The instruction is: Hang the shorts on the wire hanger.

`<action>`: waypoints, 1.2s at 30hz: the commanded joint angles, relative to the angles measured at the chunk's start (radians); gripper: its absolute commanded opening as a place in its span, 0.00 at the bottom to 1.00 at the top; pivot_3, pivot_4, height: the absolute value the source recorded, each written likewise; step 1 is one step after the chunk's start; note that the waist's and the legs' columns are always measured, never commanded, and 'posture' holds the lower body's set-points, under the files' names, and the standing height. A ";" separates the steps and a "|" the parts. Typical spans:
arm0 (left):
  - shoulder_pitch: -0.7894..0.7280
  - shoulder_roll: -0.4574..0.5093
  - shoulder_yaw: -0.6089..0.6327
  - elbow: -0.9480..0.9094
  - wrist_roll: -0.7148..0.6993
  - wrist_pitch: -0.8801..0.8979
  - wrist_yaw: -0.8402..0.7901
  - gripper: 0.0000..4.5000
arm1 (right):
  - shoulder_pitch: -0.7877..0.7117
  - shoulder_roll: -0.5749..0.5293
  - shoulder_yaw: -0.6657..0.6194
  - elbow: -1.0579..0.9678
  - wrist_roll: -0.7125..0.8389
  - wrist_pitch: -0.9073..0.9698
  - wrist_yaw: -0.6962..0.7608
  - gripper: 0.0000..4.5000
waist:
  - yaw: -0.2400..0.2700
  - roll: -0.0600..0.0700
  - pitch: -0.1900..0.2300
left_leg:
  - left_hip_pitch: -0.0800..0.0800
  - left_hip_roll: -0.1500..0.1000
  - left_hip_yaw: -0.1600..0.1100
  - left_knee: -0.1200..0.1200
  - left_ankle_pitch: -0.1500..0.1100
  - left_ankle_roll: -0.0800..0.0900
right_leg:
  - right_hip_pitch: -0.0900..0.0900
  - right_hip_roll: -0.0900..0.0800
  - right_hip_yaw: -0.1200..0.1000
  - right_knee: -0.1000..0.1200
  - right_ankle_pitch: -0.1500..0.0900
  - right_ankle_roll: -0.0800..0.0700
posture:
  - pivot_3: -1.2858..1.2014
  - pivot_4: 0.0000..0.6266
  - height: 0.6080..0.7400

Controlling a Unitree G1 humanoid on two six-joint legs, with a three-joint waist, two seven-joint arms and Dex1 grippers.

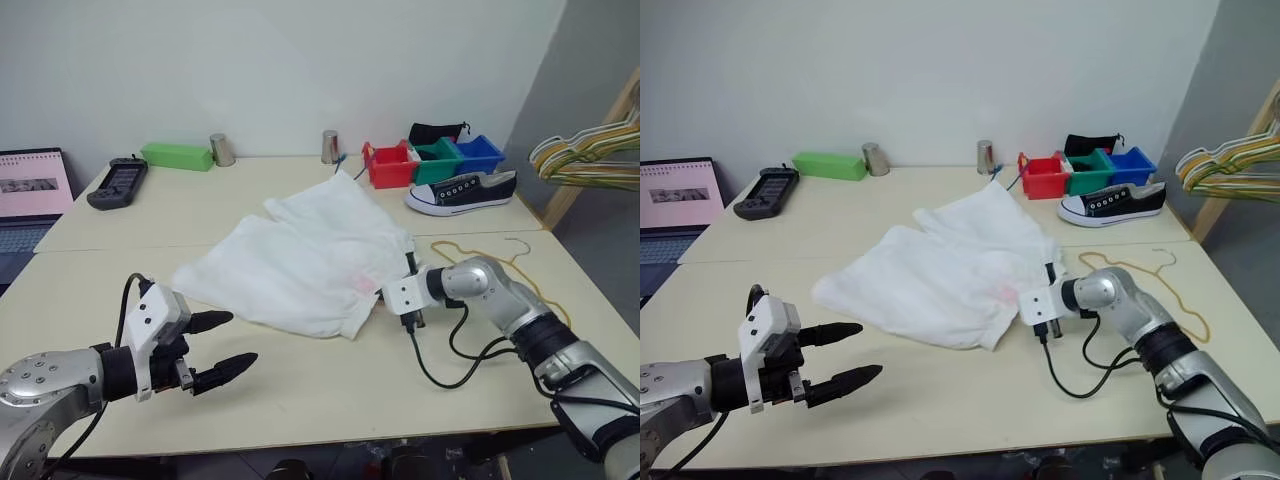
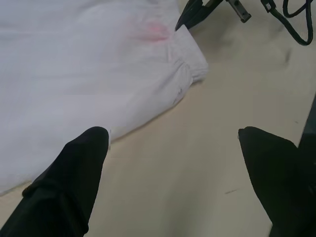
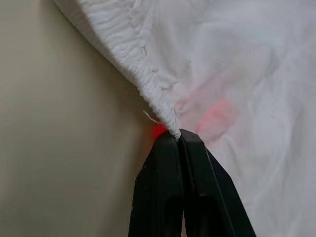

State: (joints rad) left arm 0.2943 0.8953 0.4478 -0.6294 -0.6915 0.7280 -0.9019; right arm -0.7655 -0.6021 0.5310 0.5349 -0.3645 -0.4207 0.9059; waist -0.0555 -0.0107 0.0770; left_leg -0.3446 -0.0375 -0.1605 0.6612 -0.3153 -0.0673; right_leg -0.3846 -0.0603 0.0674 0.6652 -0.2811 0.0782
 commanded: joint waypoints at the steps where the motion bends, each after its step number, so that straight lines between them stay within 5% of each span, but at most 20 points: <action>1: -0.018 0.002 0.001 0.000 0.007 -0.024 0.002 1.00 | -0.119 -0.033 -0.015 0.174 -0.084 -0.125 -0.107 0.02 | -0.003 0.000 0.000 | 0.000 0.000 0.000 0.000 0.000 0.000 | 0.000 0.000 0.000 0.000 0.000 0.000 | 0.51 0.02 1.00; 9: -0.049 0.004 -0.026 0.022 0.021 -0.036 0.000 1.00 | -0.227 0.000 -0.022 0.415 -0.088 -0.306 -0.130 0.02 | -0.028 0.000 0.000 | 0.000 0.000 0.000 0.000 0.000 0.000 | 0.000 0.000 0.001 0.000 0.001 -0.001 | 0.50 0.02 1.00; 12: -0.051 0.006 -0.023 0.028 0.023 -0.037 -0.005 1.00 | -0.215 -0.015 -0.026 0.419 -0.060 -0.321 -0.042 0.12 | -0.035 0.000 0.000 | 0.000 0.000 0.000 0.000 0.000 0.000 | 0.000 0.000 0.002 0.000 0.001 -0.002 | 0.50 0.04 1.00; 21: -0.049 0.014 -0.008 0.065 0.038 -0.053 -0.028 1.00 | -0.172 -0.097 -0.077 0.338 0.052 -0.259 0.193 0.64 | -0.034 0.001 0.000 | 0.000 0.000 0.000 0.000 0.000 0.000 | 0.000 0.000 0.002 0.000 0.001 -0.002 | 0.50 0.05 1.00; 27: -0.030 0.043 0.036 0.216 0.113 -0.135 -0.082 1.00 | -0.061 -0.113 -0.173 0.016 0.314 0.108 0.436 0.95 | -0.035 0.002 0.001 | 0.000 0.001 -0.001 0.000 0.000 0.000 | 0.000 0.001 0.001 0.000 0.001 -0.001 | 0.50 0.05 1.00; 31: -0.080 0.070 0.006 0.387 0.200 -0.244 -0.107 1.00 | 0.078 -0.078 -0.191 -0.272 0.411 0.384 0.437 0.95 | -0.031 0.003 0.000 | 0.001 0.006 -0.001 0.000 0.000 0.000 | 0.000 0.006 0.001 0.000 0.001 -0.002 | 0.50 0.04 1.00; 36: -0.222 0.084 -0.109 0.590 0.293 -0.366 -0.162 1.00 | 0.149 -0.046 -0.162 -0.346 0.343 0.470 0.361 0.95 | -0.015 0.005 0.000 | 0.000 0.007 0.000 0.000 0.000 0.000 | 0.000 0.007 -0.002 -0.001 0.003 -0.003 | 0.50 0.04 1.00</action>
State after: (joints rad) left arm 0.1291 0.9594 0.3833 -0.1010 -0.4368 0.4246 -1.0370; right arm -0.6028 -0.6569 0.3785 0.2167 0.0072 0.0222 1.3077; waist -0.0709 -0.0057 0.0771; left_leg -0.3439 -0.0307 -0.1606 0.6617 -0.3153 -0.0672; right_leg -0.3840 -0.0537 0.0660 0.6648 -0.2781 0.0758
